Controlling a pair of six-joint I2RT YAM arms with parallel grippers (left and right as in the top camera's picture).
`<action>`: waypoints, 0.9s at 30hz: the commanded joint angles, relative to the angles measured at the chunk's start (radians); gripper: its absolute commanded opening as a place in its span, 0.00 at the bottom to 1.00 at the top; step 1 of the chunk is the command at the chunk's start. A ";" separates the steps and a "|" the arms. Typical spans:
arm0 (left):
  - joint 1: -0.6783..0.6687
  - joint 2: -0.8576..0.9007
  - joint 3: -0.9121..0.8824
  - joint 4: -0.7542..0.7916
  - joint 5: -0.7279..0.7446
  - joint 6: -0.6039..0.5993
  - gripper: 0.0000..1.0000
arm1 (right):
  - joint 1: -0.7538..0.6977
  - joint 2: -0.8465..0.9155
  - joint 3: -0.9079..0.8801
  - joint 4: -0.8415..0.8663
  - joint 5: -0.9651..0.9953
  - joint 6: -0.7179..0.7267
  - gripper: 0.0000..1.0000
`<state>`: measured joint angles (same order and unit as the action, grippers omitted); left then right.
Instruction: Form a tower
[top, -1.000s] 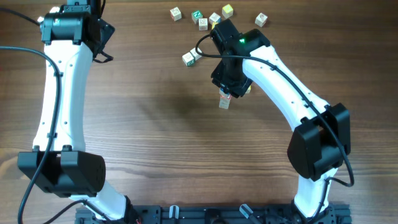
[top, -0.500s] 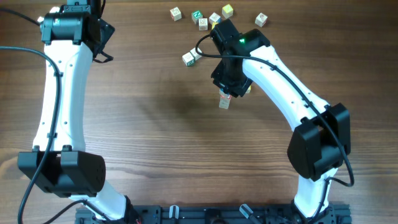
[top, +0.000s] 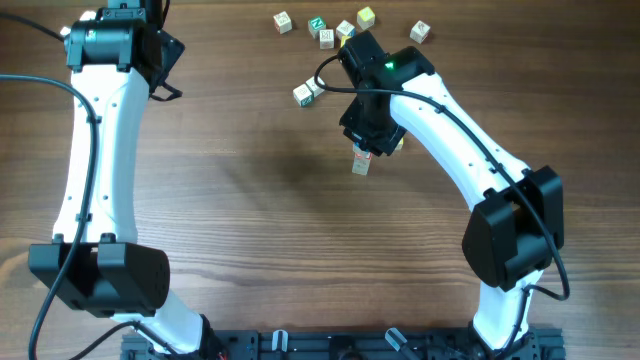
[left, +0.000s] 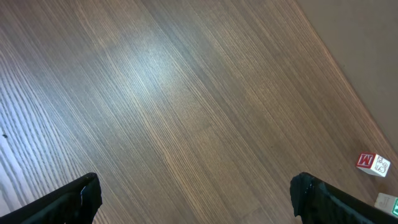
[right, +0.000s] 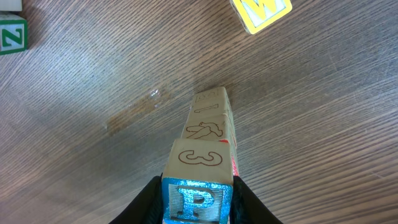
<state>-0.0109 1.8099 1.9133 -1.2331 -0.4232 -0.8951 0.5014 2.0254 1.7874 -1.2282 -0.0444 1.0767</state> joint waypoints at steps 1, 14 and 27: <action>0.003 0.010 0.004 0.000 -0.027 0.013 1.00 | 0.006 0.015 -0.010 -0.003 -0.013 0.003 0.30; 0.003 0.010 0.004 0.000 -0.027 0.013 1.00 | 0.006 0.013 -0.006 -0.004 -0.016 -0.001 0.30; 0.003 0.010 0.004 0.000 -0.027 0.013 1.00 | 0.006 0.003 0.013 -0.018 -0.017 -0.004 0.30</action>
<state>-0.0109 1.8099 1.9133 -1.2335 -0.4232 -0.8951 0.5014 2.0254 1.7885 -1.2400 -0.0517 1.0763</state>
